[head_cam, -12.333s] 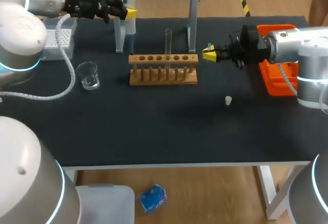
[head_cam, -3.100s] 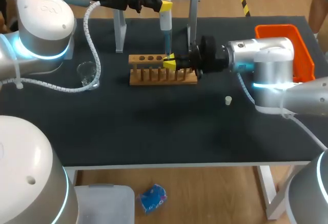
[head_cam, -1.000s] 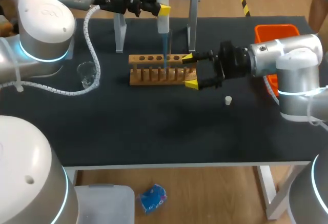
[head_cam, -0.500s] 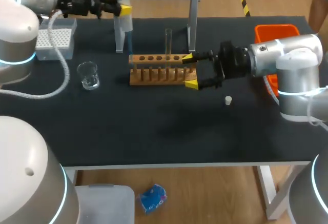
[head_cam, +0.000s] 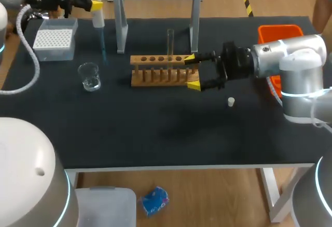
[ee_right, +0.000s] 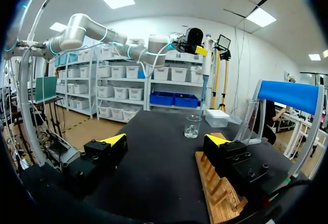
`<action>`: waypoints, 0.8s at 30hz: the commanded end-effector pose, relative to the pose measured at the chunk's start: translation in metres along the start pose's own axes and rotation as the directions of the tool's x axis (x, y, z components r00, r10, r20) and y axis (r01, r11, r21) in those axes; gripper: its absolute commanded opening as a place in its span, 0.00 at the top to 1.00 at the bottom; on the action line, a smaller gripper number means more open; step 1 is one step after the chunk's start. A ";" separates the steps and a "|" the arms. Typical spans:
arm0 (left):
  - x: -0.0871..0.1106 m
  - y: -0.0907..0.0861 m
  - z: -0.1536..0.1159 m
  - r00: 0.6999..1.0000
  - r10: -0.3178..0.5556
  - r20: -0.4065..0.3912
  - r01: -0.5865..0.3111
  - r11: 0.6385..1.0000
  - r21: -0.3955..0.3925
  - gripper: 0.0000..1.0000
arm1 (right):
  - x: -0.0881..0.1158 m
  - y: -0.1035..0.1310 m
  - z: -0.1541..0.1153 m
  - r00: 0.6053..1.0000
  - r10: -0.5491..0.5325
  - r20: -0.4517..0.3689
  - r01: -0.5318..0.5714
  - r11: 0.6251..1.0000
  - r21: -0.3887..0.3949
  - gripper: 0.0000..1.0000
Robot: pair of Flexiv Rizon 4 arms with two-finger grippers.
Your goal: Invert the test tube, pick up the pipette, mount the tip to pipette, aspirate from beaker and dispense into the tube, eject the tip, return the pipette, and cap with the stopper.
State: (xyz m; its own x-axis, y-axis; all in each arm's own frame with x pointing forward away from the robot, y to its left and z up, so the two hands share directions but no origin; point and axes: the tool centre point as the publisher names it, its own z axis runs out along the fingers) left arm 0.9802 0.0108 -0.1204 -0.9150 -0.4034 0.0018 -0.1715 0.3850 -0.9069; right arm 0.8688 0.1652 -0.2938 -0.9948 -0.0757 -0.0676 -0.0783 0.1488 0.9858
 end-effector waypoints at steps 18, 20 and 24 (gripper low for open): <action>-0.007 0.038 -0.033 0.996 -0.063 0.068 0.063 0.998 -0.005 1.00 | 0.001 0.001 -0.001 1.000 0.000 0.001 0.000 1.000 0.002 0.00; -0.007 0.038 -0.033 0.995 -0.063 0.071 0.065 0.998 -0.016 1.00 | 0.001 0.001 -0.001 1.000 0.000 0.001 0.000 1.000 0.002 0.00; -0.007 0.038 -0.033 0.995 -0.063 0.071 0.065 0.998 -0.016 1.00 | 0.001 0.001 -0.001 1.000 0.000 0.001 0.000 1.000 0.002 0.00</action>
State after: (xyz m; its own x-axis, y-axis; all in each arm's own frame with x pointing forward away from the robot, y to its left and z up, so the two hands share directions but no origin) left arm 0.9681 0.0563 -0.1417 -0.8743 -0.4845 0.0306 -0.2370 0.3708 -0.8980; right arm 0.8689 0.1655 -0.2939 -0.9948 -0.0757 -0.0677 -0.0784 0.1489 0.9857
